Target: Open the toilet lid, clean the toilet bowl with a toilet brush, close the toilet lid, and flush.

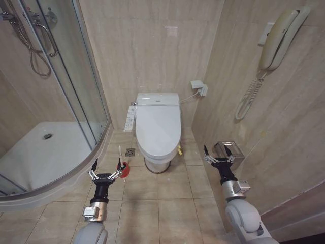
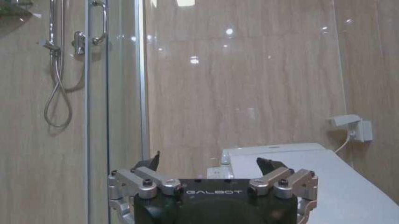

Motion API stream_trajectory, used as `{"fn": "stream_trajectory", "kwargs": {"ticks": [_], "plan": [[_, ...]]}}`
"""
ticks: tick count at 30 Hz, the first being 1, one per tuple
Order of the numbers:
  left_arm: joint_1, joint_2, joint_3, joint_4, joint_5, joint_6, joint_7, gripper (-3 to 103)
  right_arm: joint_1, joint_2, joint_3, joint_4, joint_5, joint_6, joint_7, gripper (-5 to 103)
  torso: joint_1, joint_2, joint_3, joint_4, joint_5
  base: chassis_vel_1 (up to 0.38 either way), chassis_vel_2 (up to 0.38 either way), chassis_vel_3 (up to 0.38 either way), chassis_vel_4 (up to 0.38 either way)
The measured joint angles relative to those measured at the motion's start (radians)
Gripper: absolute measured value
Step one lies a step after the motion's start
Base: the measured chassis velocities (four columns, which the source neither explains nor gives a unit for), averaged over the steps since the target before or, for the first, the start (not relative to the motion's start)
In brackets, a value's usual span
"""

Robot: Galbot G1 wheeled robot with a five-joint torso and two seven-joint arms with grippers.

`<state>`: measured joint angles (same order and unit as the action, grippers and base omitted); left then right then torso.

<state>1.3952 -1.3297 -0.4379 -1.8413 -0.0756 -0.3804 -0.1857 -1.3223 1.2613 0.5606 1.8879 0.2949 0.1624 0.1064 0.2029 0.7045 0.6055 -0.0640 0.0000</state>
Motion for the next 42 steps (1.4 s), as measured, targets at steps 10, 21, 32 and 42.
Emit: {"fn": "stream_trajectory", "kwargs": {"ticks": [10, 21, 32, 42], "plan": [[0.0, 0.0, 0.0, 0.0, 0.0, 0.0, 0.0, 100, 0.0, 0.0, 0.0, 0.0, 0.0, 0.0, 0.0, 100, 0.0, 0.0, 0.0, -0.0001, 0.0, 0.0, 0.0, 0.0, 0.0], [0.0, 0.0, 0.0, 0.0, 0.0, 0.0, 0.0, 100, 0.0, 0.0, 0.0, 0.0, 0.0, 0.0, 0.0, 100, 0.0, 0.0, 0.0, -0.0001, 0.0, 0.0, 0.0, 0.0, 0.0], [0.0, 0.0, 0.0, 0.0, 0.0, 0.0, 0.0, 100, 0.0, 0.0, 0.0, 0.0, 0.0, 0.0, 0.0, 100, 0.0, 0.0, 0.0, -0.0001, 0.0, 0.0, 0.0, 0.0, 0.0], [0.0, 0.0, 0.0, 0.0, 0.0, 0.0, 0.0, 100, 0.0, 0.0, 0.0, 0.0, 0.0, 0.0, 0.0, 100, 0.0, 0.0, 0.0, -0.0001, 0.0, 0.0, 0.0, 0.0, 0.0]]}}
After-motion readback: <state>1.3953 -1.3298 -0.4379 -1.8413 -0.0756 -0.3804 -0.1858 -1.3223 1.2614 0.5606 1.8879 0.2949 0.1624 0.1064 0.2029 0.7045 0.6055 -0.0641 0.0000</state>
